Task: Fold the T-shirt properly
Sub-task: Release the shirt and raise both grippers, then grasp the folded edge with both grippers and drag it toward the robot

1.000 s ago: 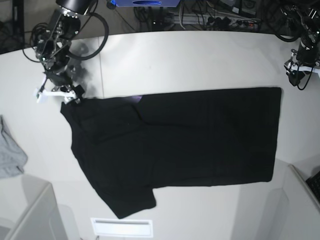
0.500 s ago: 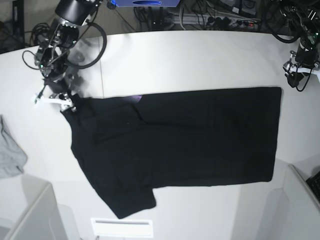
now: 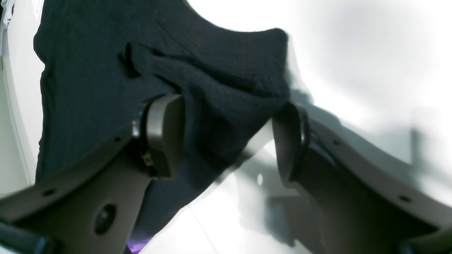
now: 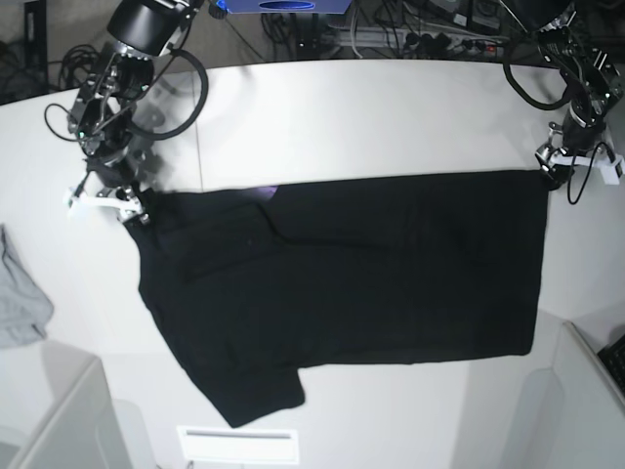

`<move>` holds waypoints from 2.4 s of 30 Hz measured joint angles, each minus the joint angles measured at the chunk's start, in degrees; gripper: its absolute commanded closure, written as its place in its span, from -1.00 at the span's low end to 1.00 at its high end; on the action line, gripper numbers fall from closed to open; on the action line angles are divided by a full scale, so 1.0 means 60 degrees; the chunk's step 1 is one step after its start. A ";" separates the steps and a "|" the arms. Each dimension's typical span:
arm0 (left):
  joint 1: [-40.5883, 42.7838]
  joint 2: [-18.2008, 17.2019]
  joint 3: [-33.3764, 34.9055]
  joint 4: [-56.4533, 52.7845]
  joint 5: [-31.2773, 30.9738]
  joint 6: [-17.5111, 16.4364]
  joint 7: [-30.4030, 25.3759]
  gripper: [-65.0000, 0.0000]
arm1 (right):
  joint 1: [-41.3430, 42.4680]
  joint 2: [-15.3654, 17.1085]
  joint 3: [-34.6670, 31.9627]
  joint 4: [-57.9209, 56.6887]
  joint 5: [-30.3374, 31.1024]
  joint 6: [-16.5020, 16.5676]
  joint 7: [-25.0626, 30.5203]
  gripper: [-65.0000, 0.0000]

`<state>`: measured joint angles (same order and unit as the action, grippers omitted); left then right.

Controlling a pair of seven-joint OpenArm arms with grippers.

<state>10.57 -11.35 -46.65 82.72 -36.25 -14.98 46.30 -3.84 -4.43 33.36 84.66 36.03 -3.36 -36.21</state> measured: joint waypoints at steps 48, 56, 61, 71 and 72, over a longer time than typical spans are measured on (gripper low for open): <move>0.0433 -0.0401 0.0991 0.0277 -0.0091 -0.0044 0.0182 1.00 | -0.1330 0.0153 -0.0080 0.1555 -0.0102 -0.0109 -0.0160 1.00; 0.1632 -0.0375 0.0998 0.0951 -0.0182 -0.0047 0.0189 1.00 | -0.2645 0.0153 -0.0076 0.2444 -0.0069 -0.0091 -0.0160 1.00; 0.1902 -0.0386 0.0998 0.1242 -0.0186 -0.0051 0.0175 1.00 | -0.3024 0.0131 -0.0076 0.2652 -0.0047 -0.0087 -0.0135 1.00; 0.2794 -0.0390 0.0998 0.1807 -0.0189 -0.0058 0.0153 1.00 | -0.3832 0.0127 -0.0080 0.3133 -0.0036 -0.0084 -0.0146 1.00; 0.2852 -0.0386 0.0998 0.1807 -0.0197 -0.0055 0.0142 1.00 | -0.3909 0.0131 -0.0080 0.3140 -0.0040 -0.0080 -0.0131 1.00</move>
<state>27.68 -13.67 -40.66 93.56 -37.43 -15.31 47.16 -27.29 -3.64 32.88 103.50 35.79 -3.84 -36.99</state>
